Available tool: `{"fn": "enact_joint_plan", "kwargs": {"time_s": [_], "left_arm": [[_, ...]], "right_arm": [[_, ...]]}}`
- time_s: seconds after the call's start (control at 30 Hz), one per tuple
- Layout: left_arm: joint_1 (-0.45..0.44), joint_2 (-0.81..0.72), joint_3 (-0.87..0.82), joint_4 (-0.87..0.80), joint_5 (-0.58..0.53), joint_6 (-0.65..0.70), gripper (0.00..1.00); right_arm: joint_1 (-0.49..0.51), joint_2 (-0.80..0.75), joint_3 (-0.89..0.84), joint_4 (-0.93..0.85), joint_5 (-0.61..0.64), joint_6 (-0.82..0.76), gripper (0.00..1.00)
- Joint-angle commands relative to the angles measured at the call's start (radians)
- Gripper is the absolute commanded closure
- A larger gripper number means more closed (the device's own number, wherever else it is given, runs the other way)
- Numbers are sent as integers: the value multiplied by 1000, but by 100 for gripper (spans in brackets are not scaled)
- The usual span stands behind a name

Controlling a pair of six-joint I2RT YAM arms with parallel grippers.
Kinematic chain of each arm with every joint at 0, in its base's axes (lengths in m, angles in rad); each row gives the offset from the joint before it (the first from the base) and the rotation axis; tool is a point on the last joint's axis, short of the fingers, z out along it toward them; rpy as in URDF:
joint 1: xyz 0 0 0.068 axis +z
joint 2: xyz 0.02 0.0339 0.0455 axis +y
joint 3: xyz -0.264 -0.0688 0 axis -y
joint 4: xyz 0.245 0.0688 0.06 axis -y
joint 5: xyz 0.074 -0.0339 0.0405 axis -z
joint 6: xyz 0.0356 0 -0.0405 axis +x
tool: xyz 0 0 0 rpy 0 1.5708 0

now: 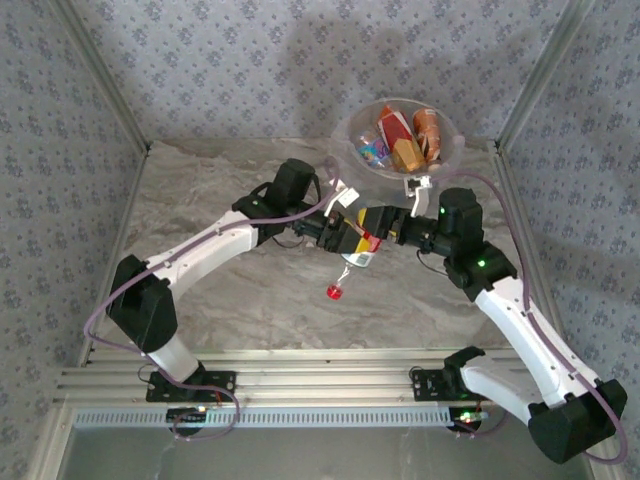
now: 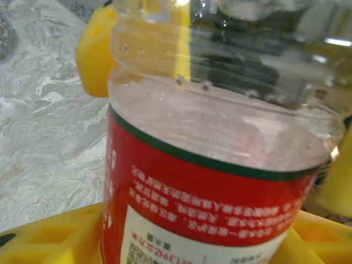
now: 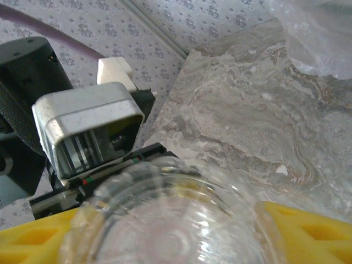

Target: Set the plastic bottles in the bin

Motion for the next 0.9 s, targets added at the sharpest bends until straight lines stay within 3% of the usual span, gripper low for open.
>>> {"fn": "enact_joint_plan", "kwargs": {"time_s": [0.0,0.1,0.23,0.37,0.63,0.73,0.87], "left_arm": [[-8,-13,-6,-10,-7,32,35],[-8,-22,-12,-4,-23,36,27],[-6,-66,-10,-34,-50,82,1],[13,-161,-23,-66,-129,148,0],[76,-363,-137,-2,-455,192,0],[74,-348,-125,-50,-459,228,0],[66,-324,-115,-67,-446,235,0]], "right_arm": [[6,-17,34,-2,31,-1,34],[7,-32,46,-24,54,1,41],[-6,-59,72,-96,152,10,49],[-61,-91,122,-166,220,11,51],[-254,-98,329,-234,355,8,51],[-325,-72,372,-194,407,81,51],[-420,12,401,-84,341,194,51]]}}
